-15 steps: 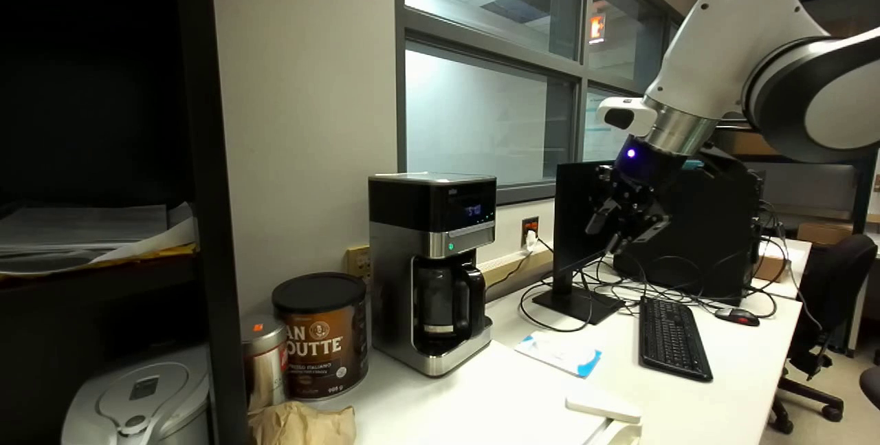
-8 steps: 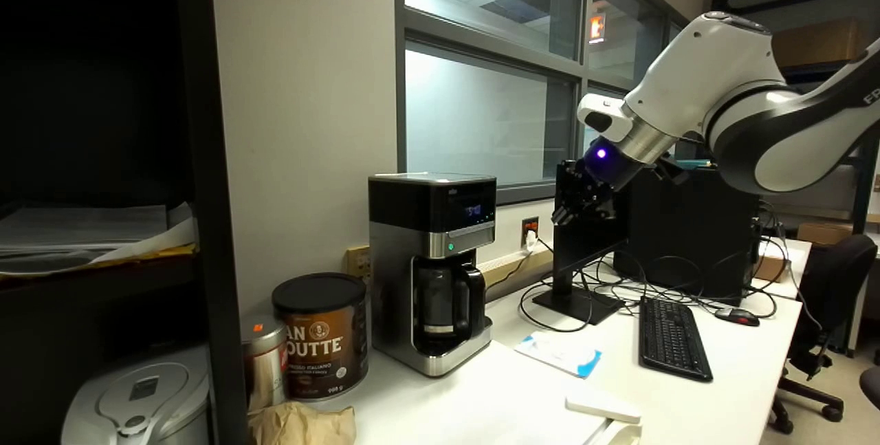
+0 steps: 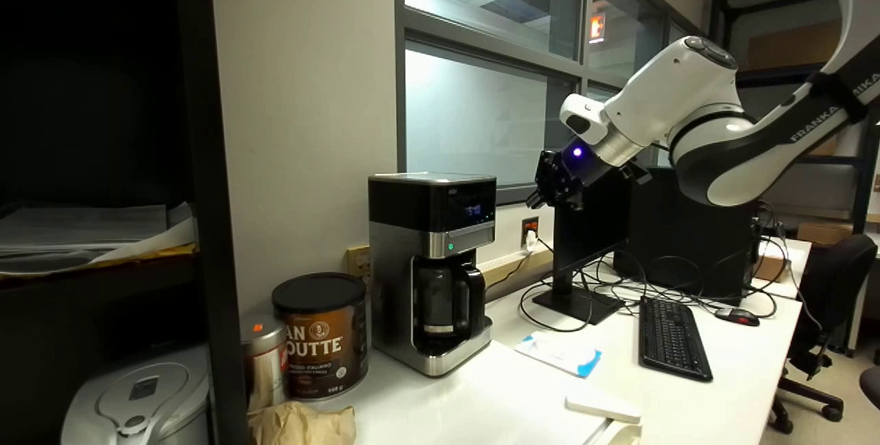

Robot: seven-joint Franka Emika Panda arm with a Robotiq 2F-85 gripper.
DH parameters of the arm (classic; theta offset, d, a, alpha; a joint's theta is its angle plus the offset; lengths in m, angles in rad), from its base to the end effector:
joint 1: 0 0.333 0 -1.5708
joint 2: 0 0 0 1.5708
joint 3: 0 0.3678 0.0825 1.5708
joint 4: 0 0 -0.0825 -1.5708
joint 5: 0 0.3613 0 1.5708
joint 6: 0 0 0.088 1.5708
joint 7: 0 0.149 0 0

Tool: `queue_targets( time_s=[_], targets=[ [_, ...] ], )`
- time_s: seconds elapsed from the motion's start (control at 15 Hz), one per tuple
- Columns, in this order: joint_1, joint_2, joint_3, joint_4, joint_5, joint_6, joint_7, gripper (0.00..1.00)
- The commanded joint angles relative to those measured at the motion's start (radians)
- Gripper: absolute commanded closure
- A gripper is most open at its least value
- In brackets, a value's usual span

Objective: Press the coffee maker button

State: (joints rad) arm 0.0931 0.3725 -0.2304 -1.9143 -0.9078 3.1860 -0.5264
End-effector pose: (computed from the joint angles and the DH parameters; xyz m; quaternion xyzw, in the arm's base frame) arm 0.6891 -0.0019 0.4190 0.6994 0.5703 0.2912 0.3174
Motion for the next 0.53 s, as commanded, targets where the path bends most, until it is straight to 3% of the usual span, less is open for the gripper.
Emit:
queue_targets(
  time_s=[0.0,0.47],
  targets=[
    [0.051,0.096,-0.061,0.094,-0.015,0.052,0.053,1.00],
    [0.105,0.199,-0.106,0.169,0.012,0.106,0.090,1.00]
  ],
)
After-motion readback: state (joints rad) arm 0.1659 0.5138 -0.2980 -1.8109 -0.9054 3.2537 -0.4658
